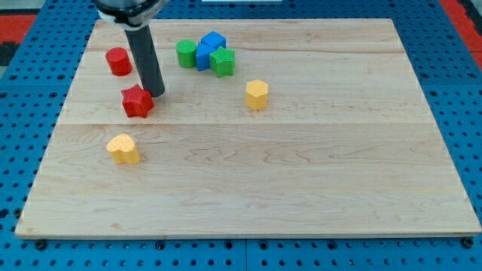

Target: Form a semi circle with red and yellow blocks

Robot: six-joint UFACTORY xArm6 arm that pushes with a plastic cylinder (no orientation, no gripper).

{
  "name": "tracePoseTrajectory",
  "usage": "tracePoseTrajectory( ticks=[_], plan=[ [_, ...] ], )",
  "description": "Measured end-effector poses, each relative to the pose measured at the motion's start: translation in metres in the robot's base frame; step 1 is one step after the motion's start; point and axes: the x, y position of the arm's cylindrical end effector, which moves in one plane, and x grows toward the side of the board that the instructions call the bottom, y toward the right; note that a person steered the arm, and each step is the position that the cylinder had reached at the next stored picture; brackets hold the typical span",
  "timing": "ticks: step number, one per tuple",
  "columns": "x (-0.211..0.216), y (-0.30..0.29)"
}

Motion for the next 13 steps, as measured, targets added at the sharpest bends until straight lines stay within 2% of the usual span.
tracePoseTrajectory(
  ticks=[1,2,3,4,5,6,7,8,9,10,11,12,13],
  plan=[
    [0.036,0.001],
    [-0.017,0.016],
    [-0.002,-0.039],
    [0.046,-0.038],
    [0.002,-0.049],
    [-0.02,-0.139],
    [-0.09,-0.13],
    [-0.106,-0.072],
    [-0.043,-0.026],
    [0.027,-0.026],
    [0.002,0.009],
    [-0.002,0.124],
    [-0.034,0.148]
  ],
)
